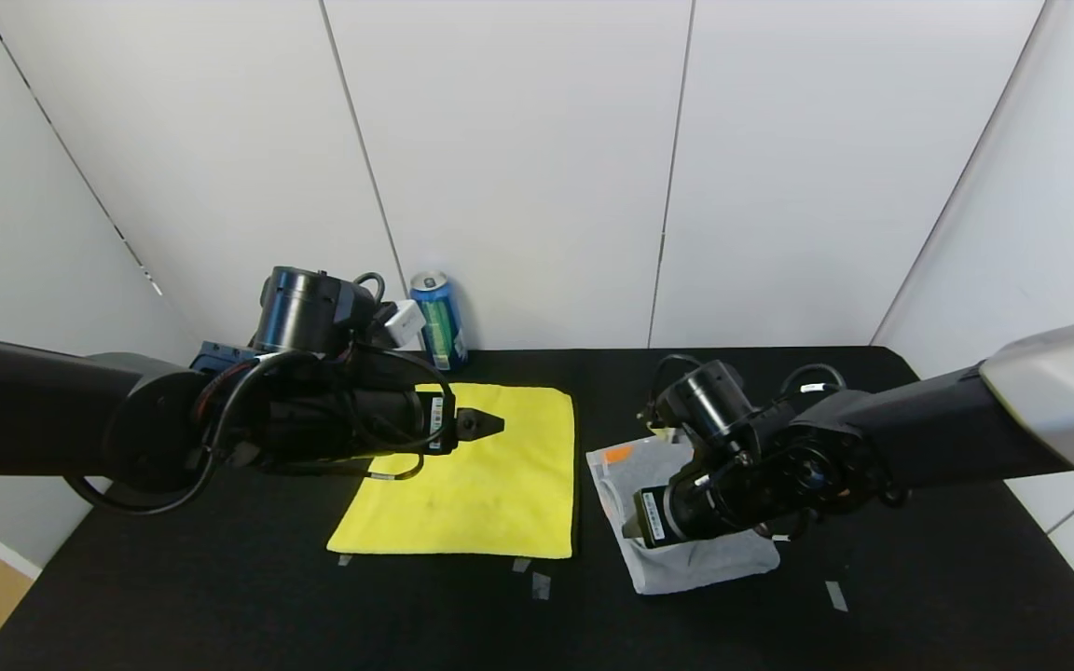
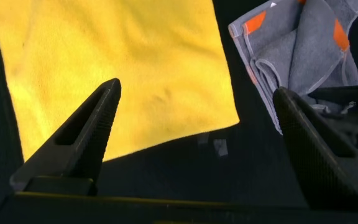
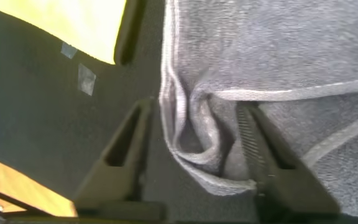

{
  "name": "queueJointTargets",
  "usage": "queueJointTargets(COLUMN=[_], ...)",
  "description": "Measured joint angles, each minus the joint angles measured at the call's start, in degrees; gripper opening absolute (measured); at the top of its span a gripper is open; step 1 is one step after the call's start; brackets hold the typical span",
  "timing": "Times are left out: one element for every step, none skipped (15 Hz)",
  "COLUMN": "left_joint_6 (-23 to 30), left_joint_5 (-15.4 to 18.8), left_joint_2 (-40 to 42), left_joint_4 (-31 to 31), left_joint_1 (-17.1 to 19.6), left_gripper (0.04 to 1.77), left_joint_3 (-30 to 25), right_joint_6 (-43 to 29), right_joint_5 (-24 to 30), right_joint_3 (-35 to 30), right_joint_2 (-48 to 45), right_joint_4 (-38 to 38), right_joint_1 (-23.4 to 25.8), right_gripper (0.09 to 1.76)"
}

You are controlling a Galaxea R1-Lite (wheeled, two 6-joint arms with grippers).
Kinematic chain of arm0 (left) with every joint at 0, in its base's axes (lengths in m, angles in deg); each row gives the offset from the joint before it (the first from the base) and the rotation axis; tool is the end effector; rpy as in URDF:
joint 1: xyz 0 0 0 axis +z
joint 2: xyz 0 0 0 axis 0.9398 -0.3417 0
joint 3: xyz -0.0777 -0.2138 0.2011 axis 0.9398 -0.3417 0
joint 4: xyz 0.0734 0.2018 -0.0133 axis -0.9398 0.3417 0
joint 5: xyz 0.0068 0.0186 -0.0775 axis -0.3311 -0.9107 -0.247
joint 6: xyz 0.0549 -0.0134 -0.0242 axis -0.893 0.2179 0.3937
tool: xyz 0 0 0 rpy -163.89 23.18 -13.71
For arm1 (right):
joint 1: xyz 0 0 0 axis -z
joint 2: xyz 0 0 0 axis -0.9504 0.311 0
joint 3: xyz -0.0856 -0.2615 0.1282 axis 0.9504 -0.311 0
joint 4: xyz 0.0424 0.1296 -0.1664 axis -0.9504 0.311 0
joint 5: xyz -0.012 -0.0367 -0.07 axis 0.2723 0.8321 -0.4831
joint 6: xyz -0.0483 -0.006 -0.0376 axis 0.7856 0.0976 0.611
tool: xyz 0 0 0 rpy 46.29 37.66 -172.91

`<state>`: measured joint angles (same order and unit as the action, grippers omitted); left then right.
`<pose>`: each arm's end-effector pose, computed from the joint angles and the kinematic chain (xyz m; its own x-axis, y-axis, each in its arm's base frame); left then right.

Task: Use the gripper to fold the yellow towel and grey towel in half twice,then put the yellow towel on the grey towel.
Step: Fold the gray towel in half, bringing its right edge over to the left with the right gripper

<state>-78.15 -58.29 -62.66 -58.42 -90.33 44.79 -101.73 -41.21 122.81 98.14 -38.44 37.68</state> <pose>0.3626 -0.1431 0.1348 0.7130 -0.4075 -0.5705 0.3325 0.9129 -0.2367 0.3601 0.2506 0.0431 0.4191 0.3807 -0.8243 -0.3212 0.9113 0.2575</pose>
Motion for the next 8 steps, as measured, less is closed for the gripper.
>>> queueJointTargets(left_joint_6=[0.0, 0.0, 0.0, 0.0, 0.0, 0.0, 0.0, 0.0], left_joint_5=[0.0, 0.0, 0.0, 0.0, 0.0, 0.0, 0.0, 0.0], left_joint_2=[0.0, 0.1, 0.1, 0.2, 0.2, 0.2, 0.2, 0.2], left_joint_4=[0.0, 0.0, 0.0, 0.0, 0.0, 0.0, 0.0, 0.0], left_joint_1=[0.0, 0.0, 0.0, 0.0, 0.0, 0.0, 0.0, 0.0], left_gripper=[1.72, 1.72, 1.72, 1.72, 1.72, 1.72, 1.72, 1.72], left_joint_3=[0.0, 0.0, 0.0, 0.0, 0.0, 0.0, 0.0, 0.0], right_joint_6=[0.0, 0.0, 0.1, 0.2, 0.2, 0.2, 0.2, 0.2], right_joint_5=[-0.4, -0.6, -0.6, -0.6, -0.6, -0.6, -0.6, -0.6], right_joint_3=[0.0, 0.0, 0.0, 0.0, 0.0, 0.0, -0.2, -0.3], right_joint_2=[-0.1, -0.4, -0.8, -1.3, -2.0, -2.9, -3.9, -5.0], right_joint_4=[0.0, -0.1, -0.2, -0.3, -0.7, -1.3, -1.7, -1.9], right_joint_1=[-0.4, -0.8, -1.0, -1.2, -1.2, -1.2, -1.1, -0.8], right_gripper=[1.12, 1.2, 1.26, 1.31, 1.36, 1.4, 1.43, 1.47])
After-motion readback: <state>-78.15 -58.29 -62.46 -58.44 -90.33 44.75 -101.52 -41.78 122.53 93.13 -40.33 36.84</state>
